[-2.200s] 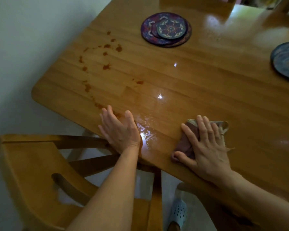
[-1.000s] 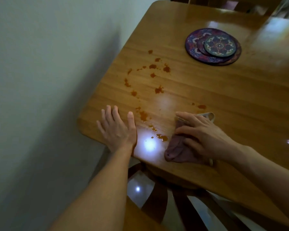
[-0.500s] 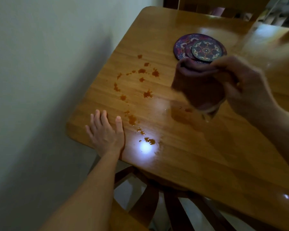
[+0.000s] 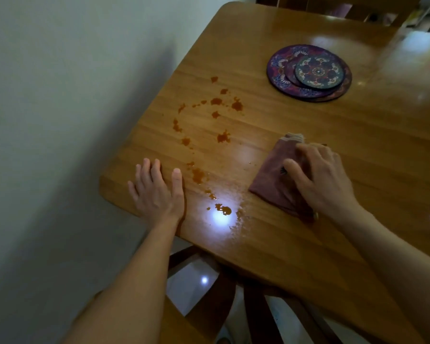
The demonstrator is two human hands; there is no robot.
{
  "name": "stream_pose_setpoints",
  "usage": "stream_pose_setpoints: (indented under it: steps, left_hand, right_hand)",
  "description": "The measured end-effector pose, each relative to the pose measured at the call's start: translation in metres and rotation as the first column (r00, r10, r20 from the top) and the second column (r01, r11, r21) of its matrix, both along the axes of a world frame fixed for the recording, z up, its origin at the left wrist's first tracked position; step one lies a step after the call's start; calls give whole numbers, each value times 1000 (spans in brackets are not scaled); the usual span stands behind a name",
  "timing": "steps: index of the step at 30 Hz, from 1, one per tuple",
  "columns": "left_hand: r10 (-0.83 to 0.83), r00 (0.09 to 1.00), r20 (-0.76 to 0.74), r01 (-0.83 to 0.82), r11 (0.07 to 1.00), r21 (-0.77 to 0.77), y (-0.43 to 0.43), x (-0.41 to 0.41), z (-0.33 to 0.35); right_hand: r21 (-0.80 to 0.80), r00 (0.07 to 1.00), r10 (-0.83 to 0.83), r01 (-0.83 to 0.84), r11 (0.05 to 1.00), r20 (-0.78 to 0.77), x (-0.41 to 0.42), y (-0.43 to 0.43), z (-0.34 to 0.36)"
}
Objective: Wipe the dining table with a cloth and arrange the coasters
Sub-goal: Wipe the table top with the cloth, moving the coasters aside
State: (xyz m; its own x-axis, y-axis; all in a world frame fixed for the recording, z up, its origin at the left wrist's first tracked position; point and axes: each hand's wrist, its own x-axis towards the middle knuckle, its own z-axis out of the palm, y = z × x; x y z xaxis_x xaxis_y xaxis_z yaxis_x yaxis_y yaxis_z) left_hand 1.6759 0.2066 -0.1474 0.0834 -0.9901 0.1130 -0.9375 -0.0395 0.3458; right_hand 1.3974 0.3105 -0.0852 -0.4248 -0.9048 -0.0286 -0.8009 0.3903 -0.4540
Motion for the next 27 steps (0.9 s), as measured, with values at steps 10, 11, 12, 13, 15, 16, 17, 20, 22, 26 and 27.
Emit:
stream_pose_setpoints:
  steps: [10, 11, 12, 13, 15, 16, 17, 20, 22, 26, 27]
  left_hand:
    - [4, 1000, -23, -5, 1000, -10, 0, 2, 1]
    - [1, 1000, -26, -1, 1000, -9, 0, 2, 2]
    - [-3, 1000, -31, 3, 1000, -10, 1, 2, 2]
    - [-7, 999, -38, 6, 1000, -13, 2, 2, 3]
    - [-6, 999, -46, 5, 1000, -20, 4, 2, 4]
    - [-5, 999, -45, 4, 1000, -22, 4, 2, 5]
    - [-5, 999, -42, 4, 1000, -21, 4, 2, 5]
    - [1, 999, -40, -2, 1000, -22, 5, 0, 6]
    - [7, 999, -51, -8, 1000, -23, 5, 0, 6]
    - [6, 997, -77, -7, 1000, -15, 5, 0, 8]
    - [4, 996, -89, -6, 1000, -14, 5, 0, 9]
  right_hand:
    - [77, 922, 330, -320, 944, -205, 97, -46, -41]
    - [81, 892, 399, -391, 917, -211, 97, -31, -41]
    - [91, 867, 448, -439, 894, -218, 91, -14, -41]
    - [102, 854, 470, -460, 882, -221, 80, 3, -41]
    - [115, 891, 408, -392, 913, -200, 50, 37, -41]
    - [120, 929, 323, -305, 945, -178, 36, 54, -40]
    - [122, 966, 214, -197, 973, -149, 26, 69, -37]
    - [103, 991, -89, 99, 990, -97, 31, 92, -36]
    - [100, 985, -128, 140, 985, -115, 59, 83, -37]
    - [82, 982, 80, -66, 994, -171, 121, 31, -43]
    - [71, 979, 106, -94, 993, -174, 131, 15, -43]
